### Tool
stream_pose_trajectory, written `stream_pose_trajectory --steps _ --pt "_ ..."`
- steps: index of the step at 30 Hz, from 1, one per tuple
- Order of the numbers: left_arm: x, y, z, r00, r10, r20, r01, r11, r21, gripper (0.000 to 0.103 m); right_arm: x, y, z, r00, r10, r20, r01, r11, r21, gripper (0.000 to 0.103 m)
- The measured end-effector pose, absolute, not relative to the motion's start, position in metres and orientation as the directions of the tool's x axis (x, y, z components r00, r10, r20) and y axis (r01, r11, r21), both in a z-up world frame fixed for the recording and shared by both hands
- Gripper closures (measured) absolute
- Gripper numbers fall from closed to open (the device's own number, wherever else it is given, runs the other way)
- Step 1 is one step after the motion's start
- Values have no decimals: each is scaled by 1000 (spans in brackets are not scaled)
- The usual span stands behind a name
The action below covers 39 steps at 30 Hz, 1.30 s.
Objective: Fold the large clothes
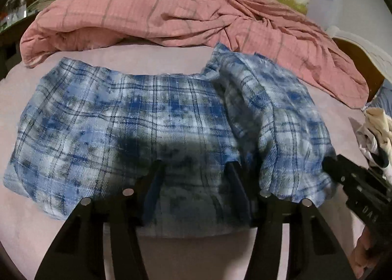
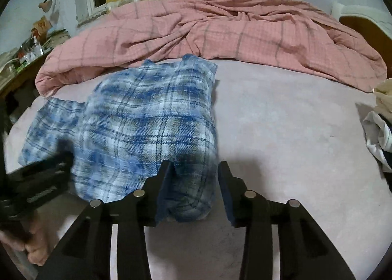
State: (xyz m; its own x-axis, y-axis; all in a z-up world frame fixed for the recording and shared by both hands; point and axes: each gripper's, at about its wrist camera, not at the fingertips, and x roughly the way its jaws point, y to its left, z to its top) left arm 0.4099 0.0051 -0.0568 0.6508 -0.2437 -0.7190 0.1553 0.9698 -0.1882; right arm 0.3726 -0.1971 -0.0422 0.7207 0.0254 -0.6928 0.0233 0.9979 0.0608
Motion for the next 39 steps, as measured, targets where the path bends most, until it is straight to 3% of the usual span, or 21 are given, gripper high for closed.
stream_pose_trajectory --steps 4,5,6,8,11,16,18,22,24,26,31,32,34,35,36,38,39 --pt "397 19 -39 682 -226 -696 147 974 -172 51 378 -198 -45 723 17 -691 25 998 51 63" --pt "391 25 -30 709 -202 -676 134 979 -153 46 381 -200 -48 723 -4 -691 41 998 37 62" --pt "385 36 -21 732 -144 -666 90 989 -114 36 382 -202 -48 724 -41 -689 76 997 21 61" --pt "380 64 -14 756 -15 -655 -33 998 -61 29 380 -202 -45 733 -91 -674 115 993 -8 60" --pt "378 112 -12 750 121 -650 -201 978 -51 27 371 -196 -36 765 -38 -643 60 998 12 63" --pt "393 167 -40 641 -83 -763 -232 926 -296 25 356 -191 -9 809 197 -554 -89 972 215 63" --pt "395 168 -55 576 -71 -814 -259 929 -265 25 356 -178 -3 806 245 -539 -143 964 224 63" --pt "400 162 -67 547 -96 -832 -234 936 -261 21 376 -145 -37 712 211 -670 -155 978 143 60" --pt "402 162 -71 550 -98 -829 -224 939 -260 13 383 -137 -51 684 186 -706 -170 981 94 60" --pt "408 157 -73 564 -78 -822 -188 957 -220 1 382 -132 -50 690 163 -705 -167 984 64 60" --pt "420 151 -76 588 -43 -808 -171 969 -176 1 378 -130 -48 705 154 -692 -169 985 48 60" --pt "420 152 -76 594 -44 -803 -171 969 -179 8 375 -136 -44 710 172 -682 -168 983 74 60" --pt "419 149 -71 628 -76 -775 -136 969 -205 47 363 -150 -32 719 198 -666 -154 980 125 60" --pt "418 147 -66 647 -98 -756 -119 967 -227 72 357 -161 -24 728 213 -652 -146 977 157 59" --pt "417 144 -62 666 -82 -741 -125 968 -219 84 352 -171 -18 737 217 -640 -135 975 176 58" --pt "412 136 -52 709 -51 -704 -109 977 -181 91 344 -191 -7 766 182 -616 -83 979 187 45" --pt "407 130 -43 738 -26 -674 -103 983 -151 91 343 -203 -1 781 144 -608 -43 983 177 45"
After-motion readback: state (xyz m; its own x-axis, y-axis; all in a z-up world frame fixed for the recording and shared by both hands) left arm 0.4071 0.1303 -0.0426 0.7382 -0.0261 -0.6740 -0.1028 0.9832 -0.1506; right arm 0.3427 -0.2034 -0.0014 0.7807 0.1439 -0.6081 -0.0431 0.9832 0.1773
